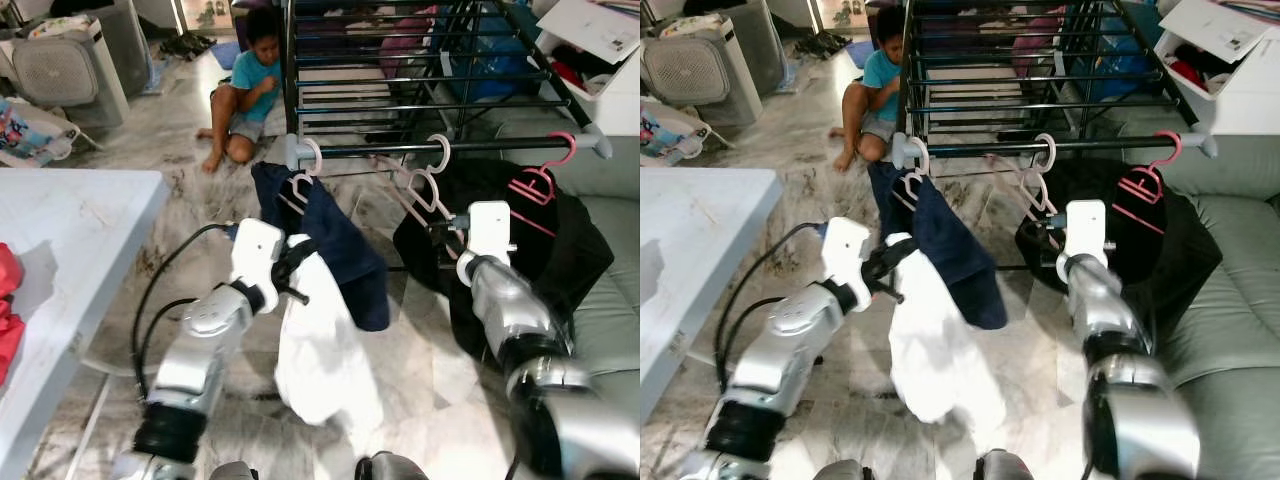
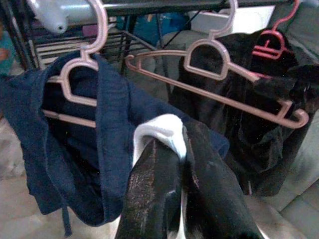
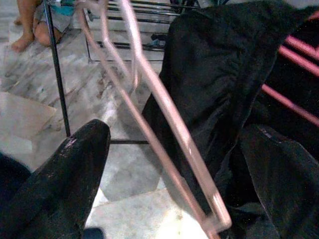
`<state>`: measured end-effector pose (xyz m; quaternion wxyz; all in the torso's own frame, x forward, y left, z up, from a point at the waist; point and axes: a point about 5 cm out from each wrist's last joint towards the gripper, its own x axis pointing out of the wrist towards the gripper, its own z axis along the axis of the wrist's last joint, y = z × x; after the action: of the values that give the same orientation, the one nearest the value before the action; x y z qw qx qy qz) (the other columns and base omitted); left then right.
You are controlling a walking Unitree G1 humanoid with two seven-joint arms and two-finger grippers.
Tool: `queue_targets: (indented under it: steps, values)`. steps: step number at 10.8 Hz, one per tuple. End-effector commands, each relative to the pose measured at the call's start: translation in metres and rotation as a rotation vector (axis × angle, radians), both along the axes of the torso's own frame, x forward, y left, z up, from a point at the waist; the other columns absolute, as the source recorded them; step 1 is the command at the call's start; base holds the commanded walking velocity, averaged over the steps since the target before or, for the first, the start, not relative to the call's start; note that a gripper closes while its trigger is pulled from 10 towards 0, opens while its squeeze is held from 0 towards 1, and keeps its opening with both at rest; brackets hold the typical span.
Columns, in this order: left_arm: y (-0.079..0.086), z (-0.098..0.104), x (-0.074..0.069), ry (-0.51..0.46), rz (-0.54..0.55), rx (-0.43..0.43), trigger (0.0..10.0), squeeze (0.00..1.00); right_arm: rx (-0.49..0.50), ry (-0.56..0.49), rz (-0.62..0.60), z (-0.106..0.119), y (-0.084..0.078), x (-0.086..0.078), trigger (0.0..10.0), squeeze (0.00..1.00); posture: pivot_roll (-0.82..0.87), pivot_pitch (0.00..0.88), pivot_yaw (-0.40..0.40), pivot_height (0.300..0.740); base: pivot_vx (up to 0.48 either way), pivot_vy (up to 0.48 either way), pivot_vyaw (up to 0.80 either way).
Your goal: Hang hanger
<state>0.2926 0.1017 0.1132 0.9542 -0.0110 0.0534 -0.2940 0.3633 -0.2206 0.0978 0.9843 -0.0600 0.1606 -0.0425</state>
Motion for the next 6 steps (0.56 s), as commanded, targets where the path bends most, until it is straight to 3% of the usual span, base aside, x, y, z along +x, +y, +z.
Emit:
queue_targets:
  steps: [1,4,5,6]
  values:
    - [0.004,0.012,0.001,-0.05,0.007,0.003,10.0,0.0,-0.013,-0.015,0.028,0.013,-0.001,0.008,10.0,0.0,0.03,0.079,0.012,0.74,0.0,0.0,0.0]
    - [0.008,0.012,-0.008,-0.041,0.014,0.017,10.0,0.0,-0.072,0.027,0.144,0.024,0.003,0.018,9.9,0.0,0.06,0.111,0.003,0.74,0.0,0.0,0.0]
    - [0.011,0.012,-0.01,-0.036,0.019,0.024,10.0,0.0,-0.095,0.045,0.166,0.025,0.002,0.018,8.1,0.0,0.07,0.116,0.001,0.74,0.0,0.0,0.0]
    - [0.019,0.012,-0.017,-0.024,0.037,0.04,10.0,0.0,-0.155,0.077,0.206,0.024,-0.002,0.017,4.3,0.0,0.1,0.139,-0.003,0.74,0.0,0.0,0.0]
